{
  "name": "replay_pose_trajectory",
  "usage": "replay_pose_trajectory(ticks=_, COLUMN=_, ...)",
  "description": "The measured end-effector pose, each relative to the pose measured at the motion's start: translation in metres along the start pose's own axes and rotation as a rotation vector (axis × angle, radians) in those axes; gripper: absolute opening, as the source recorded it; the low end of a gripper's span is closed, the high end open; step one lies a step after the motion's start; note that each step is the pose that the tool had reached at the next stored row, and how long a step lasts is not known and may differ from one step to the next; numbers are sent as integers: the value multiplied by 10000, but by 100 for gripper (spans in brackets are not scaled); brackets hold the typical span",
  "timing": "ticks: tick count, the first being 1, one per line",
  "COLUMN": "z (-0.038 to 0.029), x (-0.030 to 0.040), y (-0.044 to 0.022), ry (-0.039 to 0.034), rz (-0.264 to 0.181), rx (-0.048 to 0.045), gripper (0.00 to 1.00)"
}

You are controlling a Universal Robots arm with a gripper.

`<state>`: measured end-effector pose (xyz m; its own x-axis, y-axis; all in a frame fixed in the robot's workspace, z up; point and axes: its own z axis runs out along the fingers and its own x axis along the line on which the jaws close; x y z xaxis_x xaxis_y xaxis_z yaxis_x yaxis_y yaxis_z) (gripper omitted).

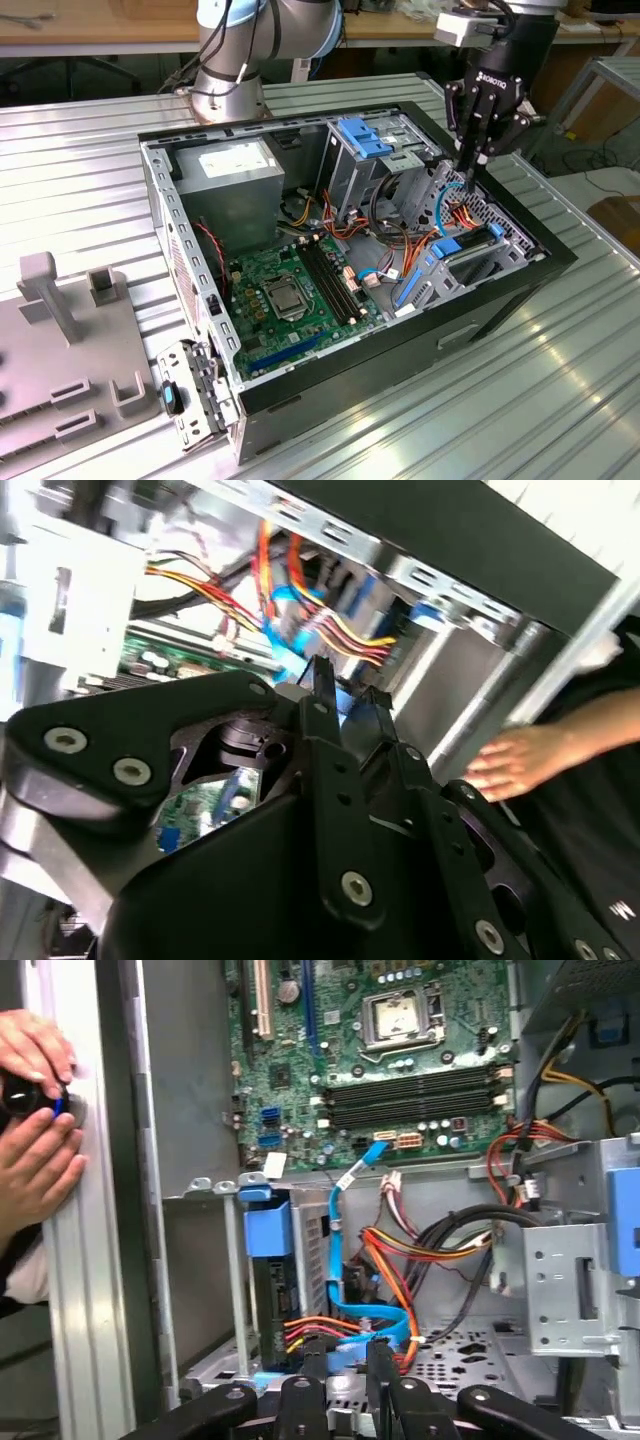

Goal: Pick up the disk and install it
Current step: 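Insert the second disk wire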

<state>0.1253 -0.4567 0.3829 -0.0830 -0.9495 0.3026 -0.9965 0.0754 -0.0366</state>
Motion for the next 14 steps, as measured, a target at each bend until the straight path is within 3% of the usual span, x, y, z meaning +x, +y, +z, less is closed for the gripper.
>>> replay_pose_trajectory(ticks=1, z=1, x=0, y=-2, ry=351, rz=2, rx=27, gripper=30)
replay_pose_trajectory(ticks=2, z=1, x=0, y=-3, ry=432, rz=2, rx=33, gripper=30)
replay_pose_trajectory(ticks=5, z=4, x=-3, y=-3, ry=421, rz=2, rx=33, gripper=30)
replay_pose_trajectory(ticks=10, z=26, x=-28, y=0, ry=281, rz=26, rx=-26, gripper=30)
replay_pose_trajectory(ticks=14, z=42, x=-37, y=1, ry=282, rz=52, rx=-49, gripper=30)
